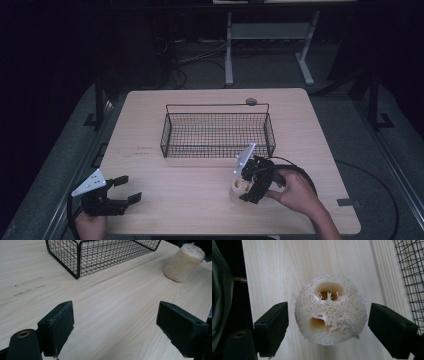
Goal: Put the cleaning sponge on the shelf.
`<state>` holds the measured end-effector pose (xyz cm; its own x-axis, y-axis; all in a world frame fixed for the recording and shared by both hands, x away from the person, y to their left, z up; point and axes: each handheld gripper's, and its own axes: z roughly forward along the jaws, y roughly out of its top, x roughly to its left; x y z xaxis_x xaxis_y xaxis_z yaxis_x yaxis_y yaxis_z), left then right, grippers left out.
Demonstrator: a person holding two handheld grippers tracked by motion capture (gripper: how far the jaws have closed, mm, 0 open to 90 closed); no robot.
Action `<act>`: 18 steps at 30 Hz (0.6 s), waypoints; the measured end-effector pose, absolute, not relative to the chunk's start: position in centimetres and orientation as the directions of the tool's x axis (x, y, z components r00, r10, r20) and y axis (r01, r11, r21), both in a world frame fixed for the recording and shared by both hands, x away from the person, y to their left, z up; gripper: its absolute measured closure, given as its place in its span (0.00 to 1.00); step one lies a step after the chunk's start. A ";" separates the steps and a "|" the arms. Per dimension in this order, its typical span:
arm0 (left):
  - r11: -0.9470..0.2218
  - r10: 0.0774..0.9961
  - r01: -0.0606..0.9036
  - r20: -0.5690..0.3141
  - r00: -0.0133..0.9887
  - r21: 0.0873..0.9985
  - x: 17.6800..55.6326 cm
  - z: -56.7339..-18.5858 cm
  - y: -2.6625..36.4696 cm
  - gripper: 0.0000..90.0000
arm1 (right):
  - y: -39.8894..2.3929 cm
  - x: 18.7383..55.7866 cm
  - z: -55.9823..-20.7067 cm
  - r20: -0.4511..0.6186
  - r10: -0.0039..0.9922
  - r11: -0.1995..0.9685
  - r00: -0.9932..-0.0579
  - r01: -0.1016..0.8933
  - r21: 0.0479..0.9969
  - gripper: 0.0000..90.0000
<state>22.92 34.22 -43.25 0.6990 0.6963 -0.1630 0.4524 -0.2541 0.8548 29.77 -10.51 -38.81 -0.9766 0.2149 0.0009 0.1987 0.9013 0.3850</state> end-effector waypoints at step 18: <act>-0.250 0.696 0.450 -0.164 0.699 0.857 22.9 -43.3 34.2 0.15 | -10.0 30.0 -39.1 -0.003 0.208 0.909 -0.978 0.193 0.369 0.22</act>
